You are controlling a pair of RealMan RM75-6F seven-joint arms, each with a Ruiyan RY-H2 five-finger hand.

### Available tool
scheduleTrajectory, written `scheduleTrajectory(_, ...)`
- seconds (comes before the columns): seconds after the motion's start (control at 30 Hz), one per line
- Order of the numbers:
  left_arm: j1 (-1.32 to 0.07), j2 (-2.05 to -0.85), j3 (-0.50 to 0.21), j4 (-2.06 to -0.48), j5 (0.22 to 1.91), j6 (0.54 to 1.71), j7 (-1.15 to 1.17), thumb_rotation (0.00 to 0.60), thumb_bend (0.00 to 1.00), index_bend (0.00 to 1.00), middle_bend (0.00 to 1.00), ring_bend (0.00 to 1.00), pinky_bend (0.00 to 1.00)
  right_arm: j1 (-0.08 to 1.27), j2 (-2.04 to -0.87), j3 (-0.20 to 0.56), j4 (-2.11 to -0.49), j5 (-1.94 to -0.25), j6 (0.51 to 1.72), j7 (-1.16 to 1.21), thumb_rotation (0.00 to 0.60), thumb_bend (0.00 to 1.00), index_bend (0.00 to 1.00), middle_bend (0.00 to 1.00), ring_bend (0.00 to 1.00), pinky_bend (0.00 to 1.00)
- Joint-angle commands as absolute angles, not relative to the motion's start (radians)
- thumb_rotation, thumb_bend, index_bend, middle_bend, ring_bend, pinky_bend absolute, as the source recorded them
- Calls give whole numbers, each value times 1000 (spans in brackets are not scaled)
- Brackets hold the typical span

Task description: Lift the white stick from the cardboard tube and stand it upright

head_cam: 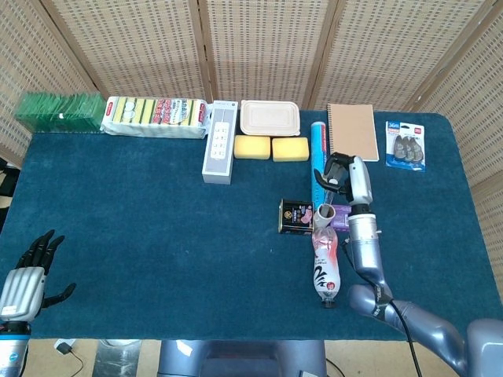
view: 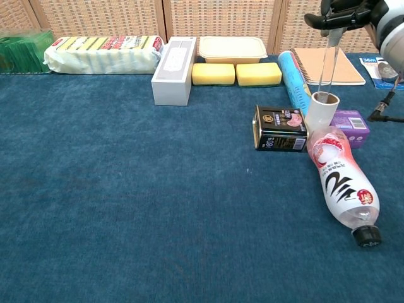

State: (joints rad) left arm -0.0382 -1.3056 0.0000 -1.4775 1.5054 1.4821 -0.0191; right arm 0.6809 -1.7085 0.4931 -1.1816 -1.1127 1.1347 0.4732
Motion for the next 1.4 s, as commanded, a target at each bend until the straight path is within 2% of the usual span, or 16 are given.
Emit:
scheduleTrajectory(0.03,-39,-1304,0,-1476,1508,1482,-22,600,195,66,1,0,155,676,-1708,491,-1183,-1115,1141,474,600,358,676,675,624,662)
scheduleTrajectory(0.23,-54,-1298,-1,-1472,1523,1472,-30,600,195,66,1,0,154,651,-1688,482,-1204,-1133,1171,471,600,358,640,640,593,633)
scheduleTrajectory(0.67,-98,-1286,2,-1450,1558,1435,-66,600,195,67,1,0,155,570,-1547,449,-1362,-1178,1238,373,600,356,524,515,471,511)
scheduleTrajectory(1.1,-125,-1262,-9,-1436,1579,1443,-112,600,194,67,2,0,155,457,-1355,321,-1498,-1251,1262,208,584,343,387,349,295,331)
scheduleTrajectory(1.23,-129,-1256,-9,-1433,1587,1450,-124,600,195,67,2,0,155,413,-1280,265,-1566,-1271,1249,180,557,323,293,276,222,278)
scheduleTrajectory(1.4,-120,-1243,-7,-1437,1604,1489,-142,600,195,67,2,0,155,338,-1194,180,-1635,-1323,1290,102,556,313,262,245,188,246)
